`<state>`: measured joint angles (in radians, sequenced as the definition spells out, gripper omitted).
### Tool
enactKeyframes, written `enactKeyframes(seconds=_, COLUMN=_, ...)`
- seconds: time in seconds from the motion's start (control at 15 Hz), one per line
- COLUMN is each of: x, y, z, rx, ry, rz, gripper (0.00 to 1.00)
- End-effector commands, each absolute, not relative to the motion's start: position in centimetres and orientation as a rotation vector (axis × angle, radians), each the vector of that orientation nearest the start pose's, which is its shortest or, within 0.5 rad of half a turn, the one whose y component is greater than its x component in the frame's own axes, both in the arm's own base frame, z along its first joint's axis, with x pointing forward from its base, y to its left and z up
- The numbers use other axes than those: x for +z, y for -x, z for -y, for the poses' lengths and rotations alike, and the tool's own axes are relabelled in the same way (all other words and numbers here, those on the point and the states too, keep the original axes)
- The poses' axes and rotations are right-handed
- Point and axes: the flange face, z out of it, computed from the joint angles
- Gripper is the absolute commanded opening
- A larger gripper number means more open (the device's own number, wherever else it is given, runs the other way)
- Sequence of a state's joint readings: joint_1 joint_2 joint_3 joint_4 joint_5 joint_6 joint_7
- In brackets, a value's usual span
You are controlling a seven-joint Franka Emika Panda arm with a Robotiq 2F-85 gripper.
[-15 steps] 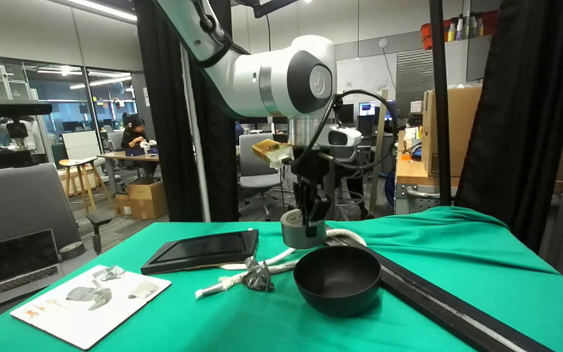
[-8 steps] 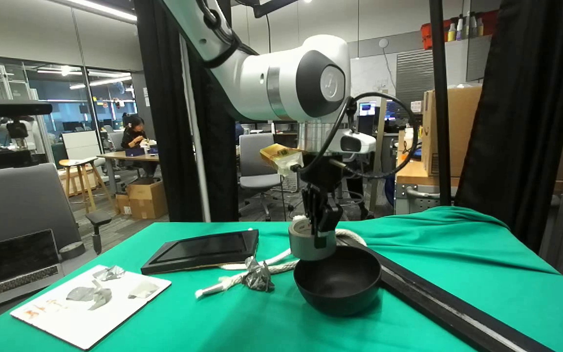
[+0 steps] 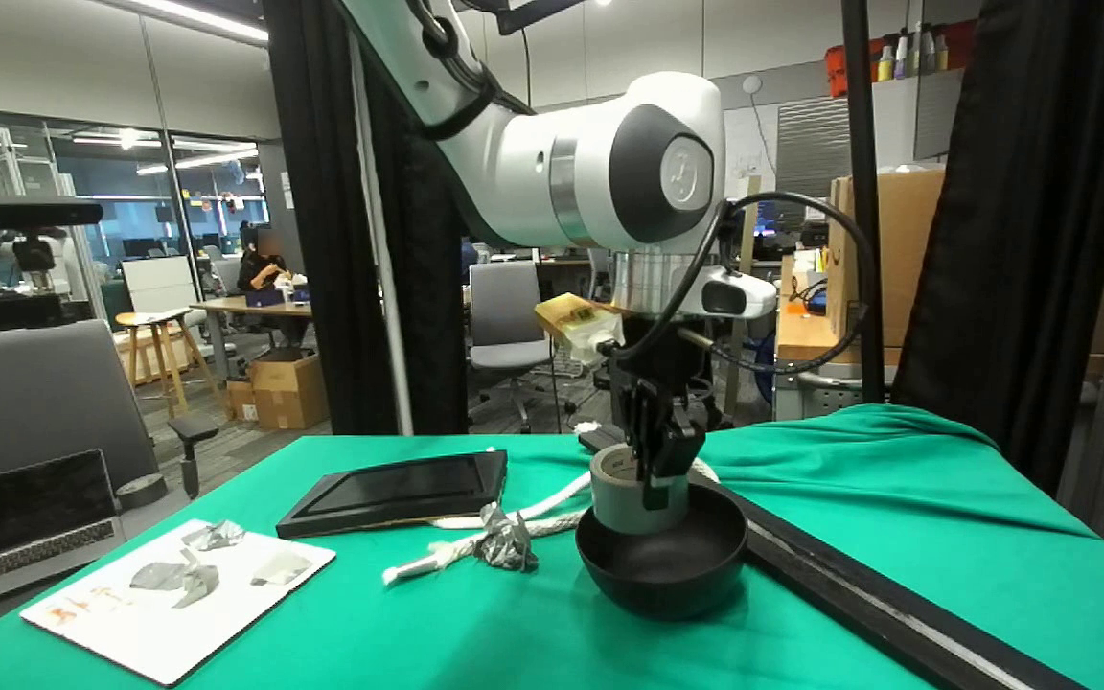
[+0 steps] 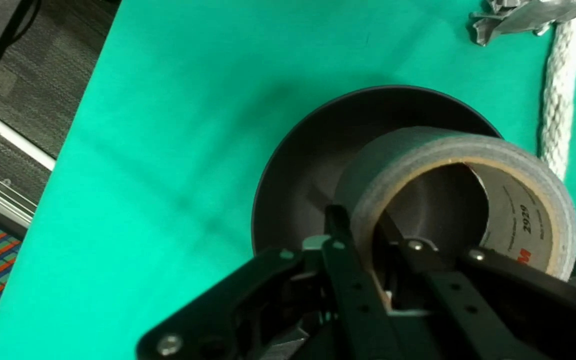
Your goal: Put the tape into the bowl.
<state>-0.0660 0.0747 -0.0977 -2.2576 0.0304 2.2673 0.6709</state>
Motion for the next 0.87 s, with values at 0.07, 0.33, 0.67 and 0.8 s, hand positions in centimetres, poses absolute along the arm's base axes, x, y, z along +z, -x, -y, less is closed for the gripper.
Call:
enactKeyframes(seconds=0.07, x=33.11, y=-50.85, z=9.49, rx=0.076, ry=2.845, rz=-1.293, gripper=0.54)
enactKeyframes(seconds=0.33, x=32.43, y=-51.28, z=9.39, rx=0.108, ry=2.855, rz=-1.311, gripper=0.60)
enactKeyframes(seconds=0.67, x=32.43, y=-51.27, z=9.42, rx=0.108, ry=2.856, rz=-1.308, gripper=0.70)
enactKeyframes(seconds=0.8, x=32.43, y=-51.27, z=9.42, rx=0.108, ry=2.856, rz=-1.308, gripper=0.70)
